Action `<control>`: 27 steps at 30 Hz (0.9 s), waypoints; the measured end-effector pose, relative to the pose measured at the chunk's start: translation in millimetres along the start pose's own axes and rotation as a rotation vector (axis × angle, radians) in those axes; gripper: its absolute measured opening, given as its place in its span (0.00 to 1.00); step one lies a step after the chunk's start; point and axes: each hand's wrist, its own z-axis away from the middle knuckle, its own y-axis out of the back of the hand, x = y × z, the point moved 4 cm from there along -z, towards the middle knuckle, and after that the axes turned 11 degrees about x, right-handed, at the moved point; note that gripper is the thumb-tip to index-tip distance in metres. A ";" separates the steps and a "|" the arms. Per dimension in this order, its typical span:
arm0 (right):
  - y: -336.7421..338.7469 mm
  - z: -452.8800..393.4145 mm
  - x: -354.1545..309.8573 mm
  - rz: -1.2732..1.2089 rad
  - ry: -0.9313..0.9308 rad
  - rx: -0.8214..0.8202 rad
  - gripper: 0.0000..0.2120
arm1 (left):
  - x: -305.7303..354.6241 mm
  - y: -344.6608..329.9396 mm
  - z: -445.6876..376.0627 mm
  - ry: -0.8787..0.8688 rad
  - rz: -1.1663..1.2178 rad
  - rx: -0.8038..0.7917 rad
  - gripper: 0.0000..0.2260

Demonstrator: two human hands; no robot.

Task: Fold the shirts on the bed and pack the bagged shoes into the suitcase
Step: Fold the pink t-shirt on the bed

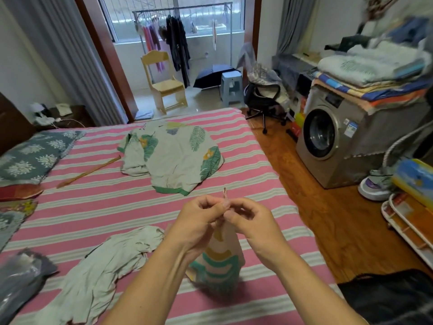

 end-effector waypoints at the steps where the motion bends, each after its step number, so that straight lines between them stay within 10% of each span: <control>1: -1.8 1.7 -2.9 -0.022 -0.001 -0.007 0.09 | -0.7 1.2 1.3 0.023 0.025 -0.019 0.04; 16: 1.8 -7.3 -22.4 0.226 0.094 0.000 0.15 | 17.8 34.7 20.3 0.131 0.011 -0.067 0.07; 27: -11.8 -16.3 -80.4 0.296 0.263 -0.177 0.09 | 74.7 14.4 19.7 -0.209 -0.856 -0.179 0.15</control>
